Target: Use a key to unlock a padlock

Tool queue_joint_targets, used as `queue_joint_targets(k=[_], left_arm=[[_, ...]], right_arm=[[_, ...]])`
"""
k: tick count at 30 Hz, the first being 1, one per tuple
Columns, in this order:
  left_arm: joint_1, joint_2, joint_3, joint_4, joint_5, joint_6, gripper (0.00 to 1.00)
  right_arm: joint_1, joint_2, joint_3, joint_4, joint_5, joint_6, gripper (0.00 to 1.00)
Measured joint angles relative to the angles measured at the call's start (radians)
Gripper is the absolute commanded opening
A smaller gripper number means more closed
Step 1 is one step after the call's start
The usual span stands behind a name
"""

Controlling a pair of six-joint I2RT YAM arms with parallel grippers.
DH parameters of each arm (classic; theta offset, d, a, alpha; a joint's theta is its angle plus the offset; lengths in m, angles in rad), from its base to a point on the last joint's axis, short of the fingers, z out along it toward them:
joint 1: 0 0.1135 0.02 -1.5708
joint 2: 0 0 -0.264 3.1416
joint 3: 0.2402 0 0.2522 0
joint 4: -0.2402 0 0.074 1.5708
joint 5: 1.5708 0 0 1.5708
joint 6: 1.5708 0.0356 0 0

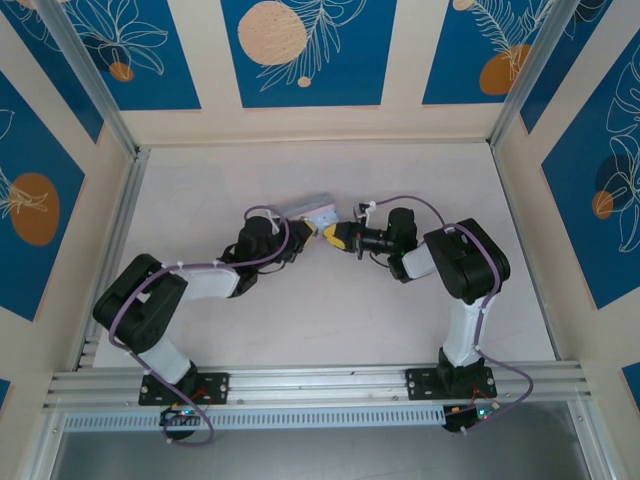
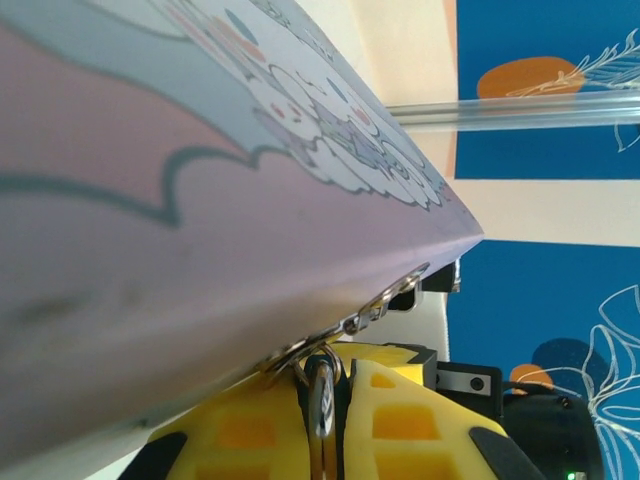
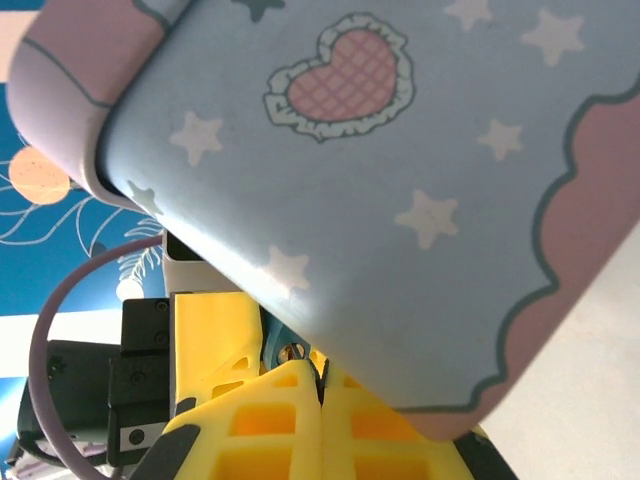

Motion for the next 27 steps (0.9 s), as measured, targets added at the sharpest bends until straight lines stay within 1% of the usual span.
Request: queue_joint_targets(k=[7, 11, 15, 21, 27], left_arm=[[0.000, -0.008, 0.036, -0.113, 0.085, 0.106, 0.00], [0.000, -0.008, 0.048, -0.141, 0.124, 0.132, 0.00], [0.000, -0.008, 0.053, -0.148, 0.153, 0.132, 0.00], [-0.011, -0.016, 0.053, -0.112, 0.193, 0.106, 0.00], [-0.015, -0.050, 0.053, -0.067, 0.201, 0.070, 0.00]], right_arm=[[-0.032, -0.002, -0.029, -0.006, -0.055, -0.032, 0.00], [-0.039, -0.008, -0.058, 0.026, -0.061, -0.021, 0.00], [-0.039, -0.015, -0.100, 0.087, -0.052, 0.023, 0.00], [-0.037, -0.067, -0.193, 0.111, 0.016, 0.081, 0.00], [-0.006, -0.190, -0.293, 0.069, 0.122, 0.108, 0.00]])
